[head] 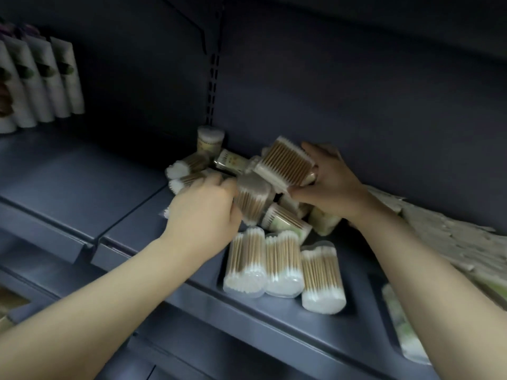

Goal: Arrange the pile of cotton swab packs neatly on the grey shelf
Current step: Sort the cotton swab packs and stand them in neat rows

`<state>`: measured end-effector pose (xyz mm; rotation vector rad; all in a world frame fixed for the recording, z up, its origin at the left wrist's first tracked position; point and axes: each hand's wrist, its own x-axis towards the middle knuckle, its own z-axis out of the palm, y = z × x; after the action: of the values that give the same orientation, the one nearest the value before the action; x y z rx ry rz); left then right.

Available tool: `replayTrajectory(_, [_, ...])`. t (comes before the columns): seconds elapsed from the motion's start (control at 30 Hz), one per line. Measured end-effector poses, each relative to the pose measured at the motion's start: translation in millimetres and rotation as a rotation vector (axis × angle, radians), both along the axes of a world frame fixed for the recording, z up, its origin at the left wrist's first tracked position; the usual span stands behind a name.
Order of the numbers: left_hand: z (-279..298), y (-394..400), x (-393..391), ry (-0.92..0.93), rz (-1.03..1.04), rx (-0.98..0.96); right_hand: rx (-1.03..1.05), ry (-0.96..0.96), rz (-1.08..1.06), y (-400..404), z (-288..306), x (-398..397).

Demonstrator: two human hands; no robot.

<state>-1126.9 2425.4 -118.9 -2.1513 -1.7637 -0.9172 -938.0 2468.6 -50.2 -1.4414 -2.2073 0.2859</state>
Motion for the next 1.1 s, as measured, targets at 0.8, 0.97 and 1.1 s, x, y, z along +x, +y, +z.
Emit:
replayTrajectory(0.8, [3.5,-20.8,154.4,0.109,-0.292,-0.064,-0.245,0.241,-0.220,-80.1,-17.2,159.5])
replayTrajectory(0.97, [3.8,-12.8,172.2,0.107,-0.396,-0.034,-0.261,0.325,-0.197,-85.6,-15.6,179.3])
replayTrajectory(1.1, [8.2,-9.4,181.2,0.074,-0.440,0.044,-0.261,0.415,-0.151,-83.1,-15.7,186.3])
